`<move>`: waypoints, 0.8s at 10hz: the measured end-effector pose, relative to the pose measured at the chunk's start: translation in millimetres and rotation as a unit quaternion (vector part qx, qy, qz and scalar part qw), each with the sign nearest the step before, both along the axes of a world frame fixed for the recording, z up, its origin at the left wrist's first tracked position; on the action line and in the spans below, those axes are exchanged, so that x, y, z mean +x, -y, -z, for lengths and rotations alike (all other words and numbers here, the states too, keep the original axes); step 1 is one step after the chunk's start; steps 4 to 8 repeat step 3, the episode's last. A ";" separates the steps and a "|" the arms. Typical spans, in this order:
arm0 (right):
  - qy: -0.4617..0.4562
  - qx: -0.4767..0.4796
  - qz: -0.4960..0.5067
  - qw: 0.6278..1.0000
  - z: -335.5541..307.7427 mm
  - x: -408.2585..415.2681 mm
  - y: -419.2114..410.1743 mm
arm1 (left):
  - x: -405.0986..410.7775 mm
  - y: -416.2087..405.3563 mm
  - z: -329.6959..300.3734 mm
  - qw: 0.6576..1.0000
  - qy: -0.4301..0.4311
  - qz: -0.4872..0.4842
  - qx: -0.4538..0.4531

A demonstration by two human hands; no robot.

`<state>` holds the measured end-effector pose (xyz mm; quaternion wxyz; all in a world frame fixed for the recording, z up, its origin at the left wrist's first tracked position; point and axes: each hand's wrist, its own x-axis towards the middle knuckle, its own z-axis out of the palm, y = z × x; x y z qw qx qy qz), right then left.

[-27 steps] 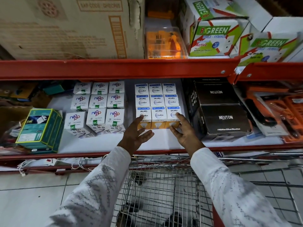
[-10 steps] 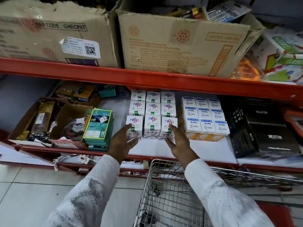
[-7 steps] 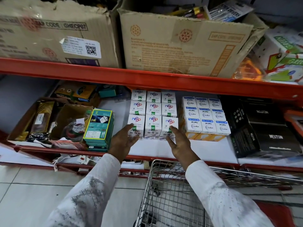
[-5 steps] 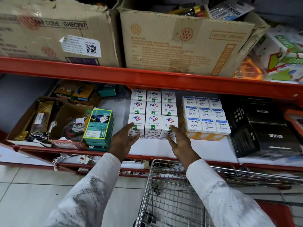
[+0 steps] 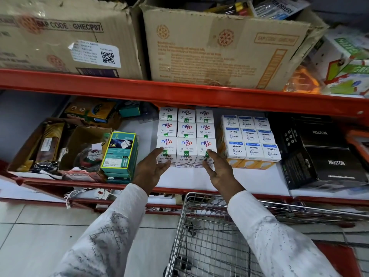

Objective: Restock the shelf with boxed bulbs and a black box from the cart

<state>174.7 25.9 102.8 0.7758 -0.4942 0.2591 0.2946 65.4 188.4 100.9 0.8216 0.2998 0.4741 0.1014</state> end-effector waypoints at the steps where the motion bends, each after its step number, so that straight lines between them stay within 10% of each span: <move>1: -0.003 -0.002 -0.004 1.000 0.2 0.3 0.2 | -0.5 -0.5 -1.1 1.000 -0.001 0.004 0.005; 8: 0.015 -0.033 -0.024 0.999 -8.6 -6.4 4.6 | -7.6 8.0 -13.8 0.999 -0.003 0.012 0.032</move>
